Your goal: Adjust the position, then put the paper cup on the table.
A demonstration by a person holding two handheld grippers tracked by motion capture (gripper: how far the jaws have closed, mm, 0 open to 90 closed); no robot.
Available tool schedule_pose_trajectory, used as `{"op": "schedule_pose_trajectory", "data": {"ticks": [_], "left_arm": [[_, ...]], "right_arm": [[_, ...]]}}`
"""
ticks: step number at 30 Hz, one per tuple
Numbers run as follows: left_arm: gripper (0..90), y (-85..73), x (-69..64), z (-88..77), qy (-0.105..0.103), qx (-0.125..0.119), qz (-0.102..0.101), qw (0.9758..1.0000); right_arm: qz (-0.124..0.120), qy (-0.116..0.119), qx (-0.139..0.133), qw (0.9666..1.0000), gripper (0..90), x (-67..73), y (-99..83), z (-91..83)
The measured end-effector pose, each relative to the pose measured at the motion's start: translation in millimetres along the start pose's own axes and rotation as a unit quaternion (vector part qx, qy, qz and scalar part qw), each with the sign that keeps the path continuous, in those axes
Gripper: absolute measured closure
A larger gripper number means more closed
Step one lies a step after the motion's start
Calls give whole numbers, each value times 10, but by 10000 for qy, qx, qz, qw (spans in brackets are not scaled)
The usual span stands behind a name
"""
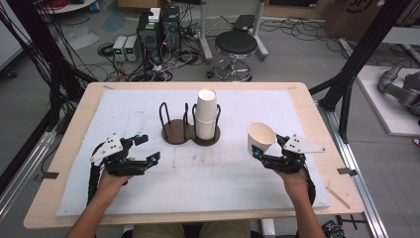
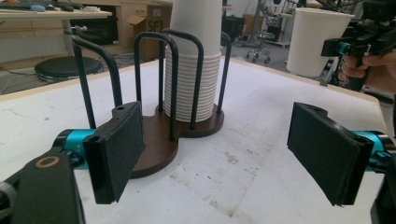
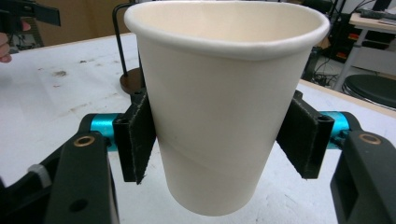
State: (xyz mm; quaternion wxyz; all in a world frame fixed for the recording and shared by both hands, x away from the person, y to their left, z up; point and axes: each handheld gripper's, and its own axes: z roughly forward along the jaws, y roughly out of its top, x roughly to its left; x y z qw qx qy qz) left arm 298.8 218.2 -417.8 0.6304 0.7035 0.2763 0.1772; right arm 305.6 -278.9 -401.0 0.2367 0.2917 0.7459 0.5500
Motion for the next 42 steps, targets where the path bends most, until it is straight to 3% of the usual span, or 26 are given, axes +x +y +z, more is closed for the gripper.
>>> {"op": "schedule_pose_trajectory", "data": {"ticks": [13, 22, 23, 28, 39, 42], "left_arm": [[189, -8, -3, -10, 18, -16, -34, 10000], [189, -19, 22, -23, 39, -29, -63, 10000], [189, -20, 23, -25, 38, -32, -63, 10000], [190, -22, 28, -23, 54, -31, -90, 9999], [189, -25, 23, -20, 62, -12, -90, 9999], [189, -27, 21, -14, 56, 5, -74, 10000]], "right_arm": [[62, -274, -61, 9996, 345, -59, -24, -45], [84, -706, -36, 9975, 345, -113, -49, -58], [89, -837, -17, 9964, 345, -140, -58, -42], [118, -1068, 68, 9942, 345, -205, -75, 32], [364, -1404, 222, 9892, 343, -351, -148, 272], [454, -1484, 381, 9872, 343, -373, -173, 328]]}}
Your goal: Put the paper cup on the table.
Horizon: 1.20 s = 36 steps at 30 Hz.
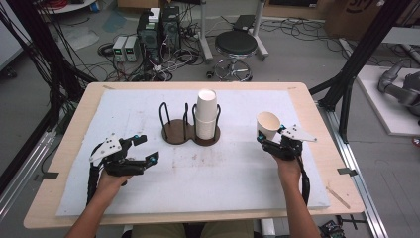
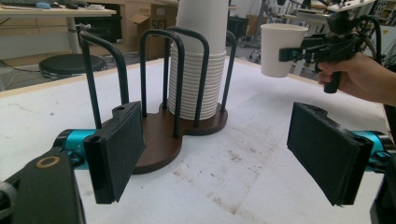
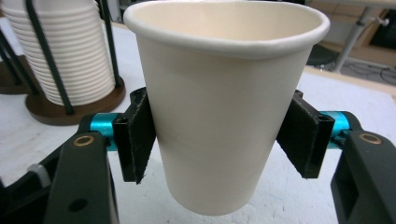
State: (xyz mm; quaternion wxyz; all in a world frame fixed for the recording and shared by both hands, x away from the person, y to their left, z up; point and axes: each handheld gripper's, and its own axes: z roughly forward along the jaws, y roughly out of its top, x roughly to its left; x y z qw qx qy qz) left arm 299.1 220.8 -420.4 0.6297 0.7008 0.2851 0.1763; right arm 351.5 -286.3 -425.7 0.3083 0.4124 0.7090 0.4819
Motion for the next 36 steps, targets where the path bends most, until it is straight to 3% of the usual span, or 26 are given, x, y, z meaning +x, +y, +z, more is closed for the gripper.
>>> {"op": "schedule_pose_trajectory", "data": {"ticks": [8, 14, 29, 36], "left_arm": [[189, 0, 8, -5, 19, 16, -12, 10000], [190, -5, 8, 3, 5, 35, -16, 10000], [192, -10, -4, 18, -15, 107, -4, 9999], [193, -16, 15, 20, 26, 135, -82, 9999]], "right_arm": [[172, -13, 422, 9990, 340, -20, -73, 151], [266, 32, 812, 9963, 336, -37, -114, 198], [179, 78, 1058, 9942, 321, -50, -154, 127], [258, 62, 1222, 9922, 243, -40, -162, 114]]}}
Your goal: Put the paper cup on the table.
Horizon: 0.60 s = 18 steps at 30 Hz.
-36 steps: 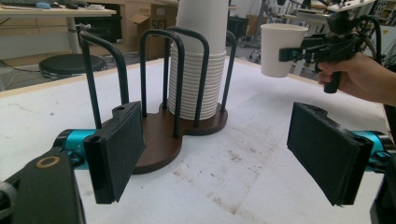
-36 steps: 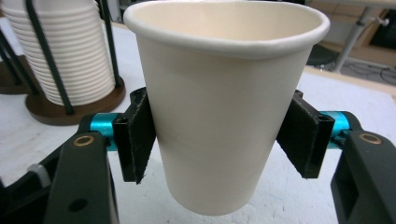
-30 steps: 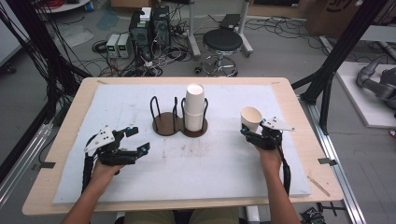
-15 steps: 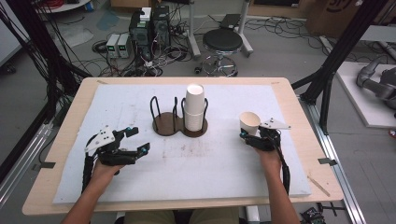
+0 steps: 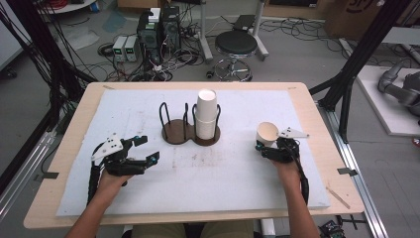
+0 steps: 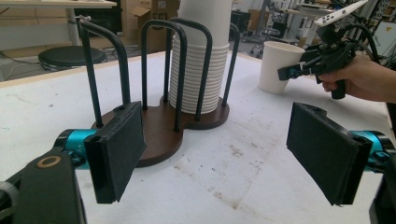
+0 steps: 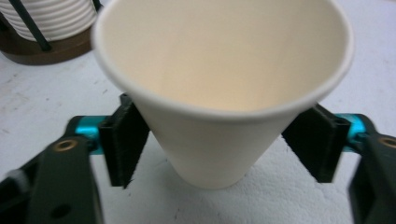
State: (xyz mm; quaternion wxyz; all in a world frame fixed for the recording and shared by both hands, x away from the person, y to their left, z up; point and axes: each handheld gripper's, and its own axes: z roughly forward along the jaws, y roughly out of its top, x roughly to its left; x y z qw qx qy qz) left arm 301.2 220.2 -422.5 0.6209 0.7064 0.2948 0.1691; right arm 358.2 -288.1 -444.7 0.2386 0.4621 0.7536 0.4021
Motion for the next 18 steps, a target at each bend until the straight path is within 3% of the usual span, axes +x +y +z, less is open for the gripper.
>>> {"op": "schedule_pose_trajectory", "data": {"ticks": [2, 12, 18], "left_arm": [[193, -2, 1, 2, 12, -2, -10, 10000], [193, 3, 10, 10, -17, -32, -64, 10000], [193, 12, -8, 37, -61, -43, -68, 9999]], "right_arm": [[54, -86, 71, 9999, 199, 7, -9, 12], [134, 134, 18, 9998, 199, 33, -73, -179], [16, 235, 74, 9997, 199, 63, -142, -348]]}}
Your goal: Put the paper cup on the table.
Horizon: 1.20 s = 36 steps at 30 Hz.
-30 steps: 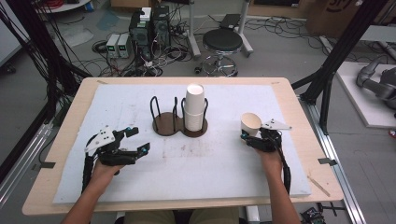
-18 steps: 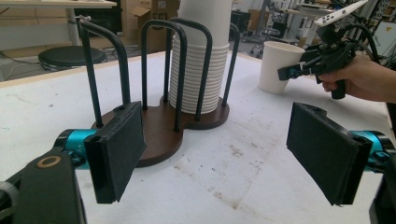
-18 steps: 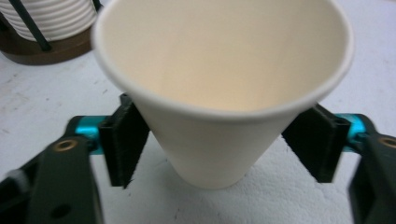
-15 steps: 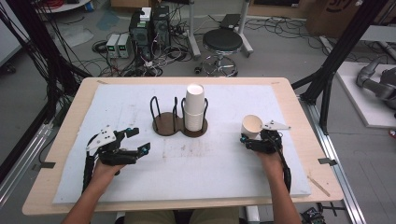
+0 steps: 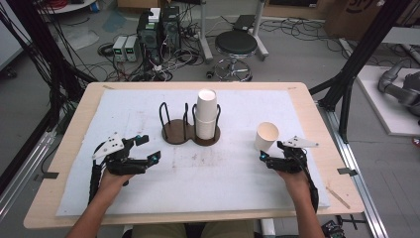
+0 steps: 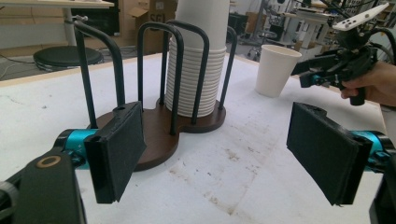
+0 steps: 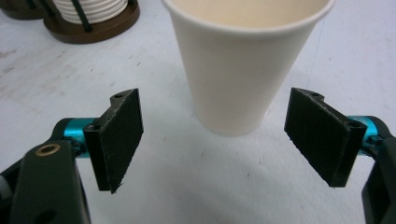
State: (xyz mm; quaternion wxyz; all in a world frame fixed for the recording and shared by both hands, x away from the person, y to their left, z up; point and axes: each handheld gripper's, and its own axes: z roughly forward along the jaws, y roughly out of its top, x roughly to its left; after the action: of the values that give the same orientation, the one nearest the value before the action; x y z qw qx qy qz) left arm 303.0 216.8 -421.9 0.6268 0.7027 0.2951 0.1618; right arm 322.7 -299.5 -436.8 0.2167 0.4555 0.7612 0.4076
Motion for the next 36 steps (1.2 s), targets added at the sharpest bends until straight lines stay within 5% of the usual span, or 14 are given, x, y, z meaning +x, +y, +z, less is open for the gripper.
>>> {"op": "schedule_pose_trajectory", "data": {"ticks": [9, 11, 18, 36], "left_arm": [[192, 0, 21, 0, 54, -67, -60, 9999], [185, 9, 27, -17, 134, -146, -121, 9997], [163, 22, 33, -38, 230, -238, -150, 9993], [163, 57, -40, -108, 186, -339, 2, 9993]], "right_arm": [[21, 32, -442, 9990, 199, 98, -48, -342], [-60, 26, -797, 9968, 200, 149, -44, -489], [-223, 136, -1359, 9904, 199, 216, -3, -684], [-292, 346, -1327, 9901, 201, 344, -7, -752]]}}
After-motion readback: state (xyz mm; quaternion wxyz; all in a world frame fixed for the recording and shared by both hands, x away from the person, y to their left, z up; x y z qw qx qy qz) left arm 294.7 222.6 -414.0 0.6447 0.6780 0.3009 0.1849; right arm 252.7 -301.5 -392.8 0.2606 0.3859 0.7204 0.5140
